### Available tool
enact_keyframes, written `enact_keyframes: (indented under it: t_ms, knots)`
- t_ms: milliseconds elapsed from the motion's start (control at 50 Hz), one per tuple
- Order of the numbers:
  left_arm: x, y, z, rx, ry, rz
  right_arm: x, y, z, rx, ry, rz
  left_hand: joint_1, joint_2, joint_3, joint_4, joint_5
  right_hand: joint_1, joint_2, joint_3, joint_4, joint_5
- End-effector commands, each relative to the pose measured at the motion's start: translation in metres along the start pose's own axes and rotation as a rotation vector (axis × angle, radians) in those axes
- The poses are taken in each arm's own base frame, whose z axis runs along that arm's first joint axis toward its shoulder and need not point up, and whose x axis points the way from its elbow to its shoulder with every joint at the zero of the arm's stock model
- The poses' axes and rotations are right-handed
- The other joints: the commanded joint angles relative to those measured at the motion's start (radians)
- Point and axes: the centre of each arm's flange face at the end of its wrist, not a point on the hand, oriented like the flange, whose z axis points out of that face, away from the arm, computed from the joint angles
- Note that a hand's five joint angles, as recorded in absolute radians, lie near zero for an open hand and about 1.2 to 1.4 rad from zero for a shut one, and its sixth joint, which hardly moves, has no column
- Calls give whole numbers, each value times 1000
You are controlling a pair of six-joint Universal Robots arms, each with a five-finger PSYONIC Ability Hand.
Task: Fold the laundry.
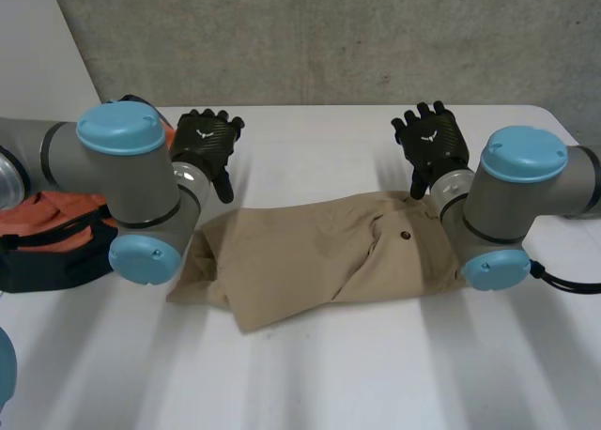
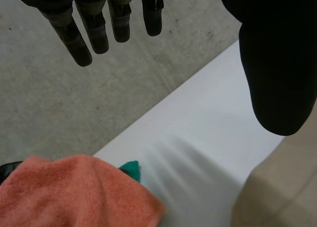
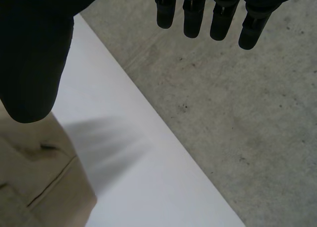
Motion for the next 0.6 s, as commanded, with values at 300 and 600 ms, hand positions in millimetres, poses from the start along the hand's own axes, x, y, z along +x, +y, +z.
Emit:
enact_keyframes:
  t_ms: [300,600]
  knots:
    - [25,33,1,-396,260,-250,13,17,-15,-78,-77,62,188,170,164,177,156,-50,-36,-39,-44,-43]
    - [38,18,-3,-367,274,-115,37,18,-9,-65,-25,28,1207,1189,1182,1196,1175,-50,-36,-39,-44,-43]
